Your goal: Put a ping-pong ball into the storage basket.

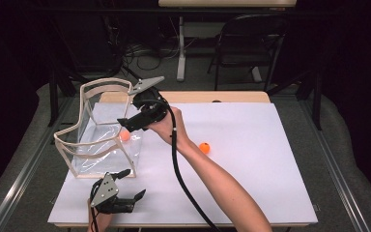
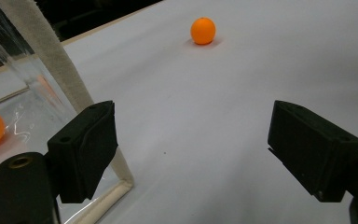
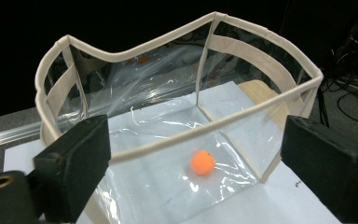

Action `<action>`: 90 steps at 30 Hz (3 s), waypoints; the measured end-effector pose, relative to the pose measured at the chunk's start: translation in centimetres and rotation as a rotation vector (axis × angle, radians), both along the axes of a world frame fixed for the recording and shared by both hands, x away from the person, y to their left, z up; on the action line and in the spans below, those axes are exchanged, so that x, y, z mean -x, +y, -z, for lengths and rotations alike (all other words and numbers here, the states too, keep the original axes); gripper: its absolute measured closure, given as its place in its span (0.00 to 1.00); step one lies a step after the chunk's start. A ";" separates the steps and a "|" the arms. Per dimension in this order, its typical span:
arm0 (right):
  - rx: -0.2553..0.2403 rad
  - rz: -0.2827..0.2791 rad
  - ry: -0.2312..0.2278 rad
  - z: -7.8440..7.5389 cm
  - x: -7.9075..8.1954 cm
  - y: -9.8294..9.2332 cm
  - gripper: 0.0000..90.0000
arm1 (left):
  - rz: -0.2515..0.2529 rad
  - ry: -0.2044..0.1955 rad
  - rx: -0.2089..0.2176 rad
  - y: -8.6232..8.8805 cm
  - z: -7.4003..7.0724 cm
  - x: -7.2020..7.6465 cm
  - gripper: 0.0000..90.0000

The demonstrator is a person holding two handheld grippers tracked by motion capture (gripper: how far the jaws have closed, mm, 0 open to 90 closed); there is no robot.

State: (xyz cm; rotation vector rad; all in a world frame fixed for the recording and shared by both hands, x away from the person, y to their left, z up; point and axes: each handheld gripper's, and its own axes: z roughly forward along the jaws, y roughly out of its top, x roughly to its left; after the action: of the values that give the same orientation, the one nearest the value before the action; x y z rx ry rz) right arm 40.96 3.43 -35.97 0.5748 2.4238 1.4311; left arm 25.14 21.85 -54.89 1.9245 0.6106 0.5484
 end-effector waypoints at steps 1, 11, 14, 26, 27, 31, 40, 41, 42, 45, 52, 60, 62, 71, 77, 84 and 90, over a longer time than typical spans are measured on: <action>0.002 0.004 -0.004 0.1 0.1 -0.3 0.07 | -0.002 0.001 0.002 0.0 0.0 0.0 0.17; 0.035 0.025 0.010 2.2 0.4 -3.5 0.04 | 0.012 -0.004 0.002 -0.1 0.0 0.1 0.17; 0.047 0.032 0.015 2.8 0.5 -4.2 0.04 | 0.011 -0.005 0.001 -0.1 0.0 0.1 0.18; 0.042 0.049 0.023 5.0 1.5 -7.8 0.02 | 0.008 -0.005 -0.004 -0.1 0.0 0.1 0.17; 0.042 0.050 0.025 5.2 1.6 -8.1 0.02 | 0.008 -0.005 -0.003 -0.1 0.0 0.1 0.17; 0.035 0.062 0.035 5.9 2.0 -9.3 0.01 | 0.006 -0.003 -0.002 -0.1 0.0 0.1 0.17; 0.063 0.085 0.031 7.7 2.8 -11.5 0.02 | 0.006 -0.003 -0.002 -0.1 0.1 0.1 0.17; 0.061 0.091 0.031 7.9 2.9 -11.7 0.02 | 0.006 -0.003 -0.003 -0.1 0.1 0.1 0.17; 0.060 0.093 0.033 8.1 2.9 -11.9 0.02 | 0.005 -0.003 -0.005 -0.1 0.1 0.0 0.17; 0.063 0.103 0.041 8.6 3.2 -12.6 0.01 | 0.007 -0.004 -0.006 -0.1 0.1 0.1 0.17; 0.079 0.112 0.059 10.1 4.1 -13.9 0.00 | 0.006 -0.003 -0.008 0.0 0.1 0.1 0.17; 0.095 0.105 0.083 11.8 4.9 -14.6 0.00 | -0.003 -0.004 -0.018 0.0 0.2 0.4 0.18; 0.096 0.105 0.086 12.2 4.9 -14.8 0.00 | -0.004 -0.004 -0.022 0.0 0.2 0.5 0.18; 0.111 0.130 0.115 14.6 5.2 -15.9 0.00 | -0.008 0.001 -0.022 0.1 0.3 0.6 0.17; 0.137 0.150 0.135 15.8 5.5 -16.6 0.00 | -0.004 0.000 -0.021 0.1 0.3 0.7 0.18; 0.155 0.161 0.144 16.5 5.9 -17.1 0.00 | -0.005 -0.002 -0.018 0.2 0.3 0.5 0.17; 0.164 0.171 0.143 16.7 6.0 -17.7 0.00 | 0.001 0.000 -0.020 0.1 0.3 0.5 0.17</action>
State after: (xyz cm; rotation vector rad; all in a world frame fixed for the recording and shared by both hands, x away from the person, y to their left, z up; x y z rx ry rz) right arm 34.92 -14.24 -52.68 0.8465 2.4999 1.1471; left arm 24.61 21.95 -55.15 1.9432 0.6064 0.5563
